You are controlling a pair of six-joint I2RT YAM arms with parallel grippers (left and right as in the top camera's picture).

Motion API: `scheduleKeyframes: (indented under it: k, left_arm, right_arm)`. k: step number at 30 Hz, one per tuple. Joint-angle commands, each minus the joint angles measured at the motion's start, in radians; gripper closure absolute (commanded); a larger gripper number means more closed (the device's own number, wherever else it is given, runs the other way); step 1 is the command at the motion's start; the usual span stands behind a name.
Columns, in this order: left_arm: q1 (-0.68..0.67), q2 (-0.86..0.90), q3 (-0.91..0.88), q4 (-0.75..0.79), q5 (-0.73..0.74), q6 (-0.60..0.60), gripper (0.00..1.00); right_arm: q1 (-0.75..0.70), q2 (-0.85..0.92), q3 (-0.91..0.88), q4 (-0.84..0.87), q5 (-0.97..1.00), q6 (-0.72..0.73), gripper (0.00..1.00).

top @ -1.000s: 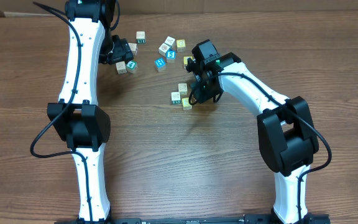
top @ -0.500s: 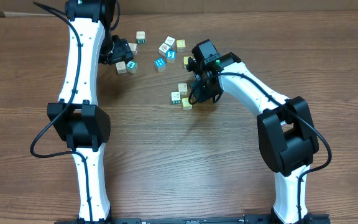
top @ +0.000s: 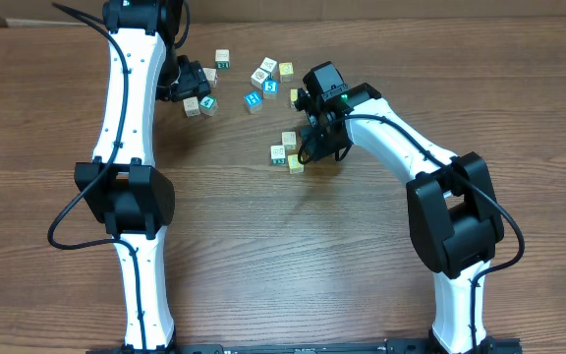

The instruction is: Form a circle

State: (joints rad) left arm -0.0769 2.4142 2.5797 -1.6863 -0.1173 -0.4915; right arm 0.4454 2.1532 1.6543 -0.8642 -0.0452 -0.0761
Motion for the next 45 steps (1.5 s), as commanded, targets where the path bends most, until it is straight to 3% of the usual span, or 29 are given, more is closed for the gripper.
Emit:
scheduleKeyframes:
  k: [1,45]
  left_arm:
    - [0.002,-0.016,0.02,0.0,-0.016,-0.003,0.0]
    - [0.002,-0.016,0.02,0.0,-0.016,-0.003,0.0]
  right_arm:
    - [-0.004,-0.014,0.03,0.012,-0.001,0.026,0.61]
    - [-0.002,0.002,-0.039,0.061,-0.001,0.077,0.65]
